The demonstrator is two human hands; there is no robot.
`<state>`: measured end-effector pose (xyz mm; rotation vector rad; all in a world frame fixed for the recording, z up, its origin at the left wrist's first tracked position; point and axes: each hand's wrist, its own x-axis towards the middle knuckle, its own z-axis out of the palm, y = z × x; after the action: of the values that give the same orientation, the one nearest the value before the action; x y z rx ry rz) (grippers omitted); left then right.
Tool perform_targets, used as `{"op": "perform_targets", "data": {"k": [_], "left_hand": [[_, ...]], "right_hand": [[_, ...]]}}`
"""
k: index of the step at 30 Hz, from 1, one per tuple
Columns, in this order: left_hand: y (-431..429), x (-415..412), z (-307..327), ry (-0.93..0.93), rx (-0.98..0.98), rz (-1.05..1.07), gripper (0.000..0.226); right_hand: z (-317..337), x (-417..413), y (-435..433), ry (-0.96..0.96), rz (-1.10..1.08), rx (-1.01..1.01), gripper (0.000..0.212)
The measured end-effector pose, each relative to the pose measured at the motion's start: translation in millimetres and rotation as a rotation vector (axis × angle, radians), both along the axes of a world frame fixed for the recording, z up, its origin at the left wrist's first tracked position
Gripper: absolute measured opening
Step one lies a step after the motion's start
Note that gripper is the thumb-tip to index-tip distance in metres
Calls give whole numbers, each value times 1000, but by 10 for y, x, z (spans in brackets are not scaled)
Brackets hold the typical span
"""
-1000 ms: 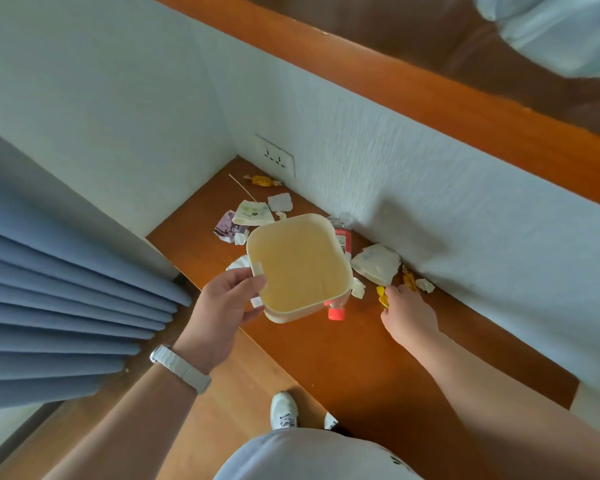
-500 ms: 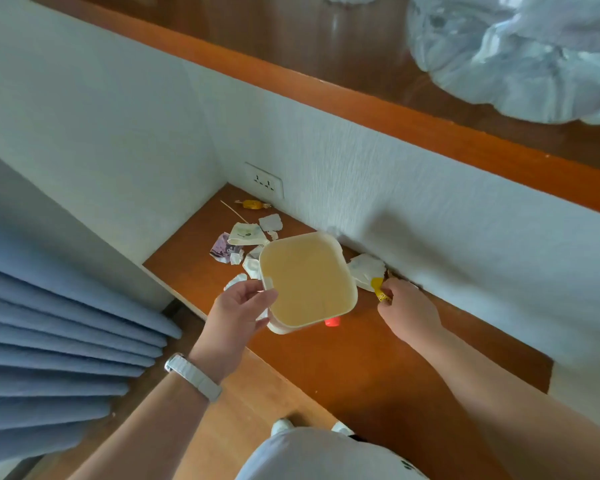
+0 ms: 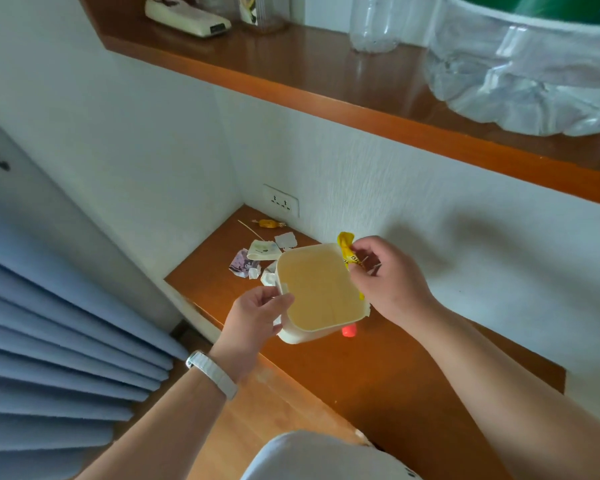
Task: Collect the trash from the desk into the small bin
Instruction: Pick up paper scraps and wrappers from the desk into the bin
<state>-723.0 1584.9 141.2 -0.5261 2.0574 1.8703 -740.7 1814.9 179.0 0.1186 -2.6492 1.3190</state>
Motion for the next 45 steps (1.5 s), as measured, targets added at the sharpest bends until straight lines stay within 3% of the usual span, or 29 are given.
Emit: {"op": "perform_targets", "data": {"k": [10, 16, 24, 31, 37, 42, 45], "left_hand": [[96, -15, -9, 17, -35, 20, 13], [224, -81, -5, -1, -48, 76, 12], [353, -39, -50, -76, -20, 185, 10], [367, 39, -152, -88, -60, 238, 13], [413, 100, -185, -101, -46, 253, 13], [420, 87, -125, -79, -70, 225, 10], [414, 104, -80, -64, -74, 210, 10]], "right_hand": [[-153, -49, 76, 16, 96, 206, 15], [-336, -292, 496, -78, -19, 213, 7], [-1431, -394, 1154, -488, -19, 545, 36], [-2005, -319, 1312, -577, -28, 706, 55], [-2098, -293, 1293, -539, -19, 771, 45], [-2082, -200, 1279, -552, -52, 696, 13], [-2045, -74, 1271, -532, -103, 638, 9]]}}
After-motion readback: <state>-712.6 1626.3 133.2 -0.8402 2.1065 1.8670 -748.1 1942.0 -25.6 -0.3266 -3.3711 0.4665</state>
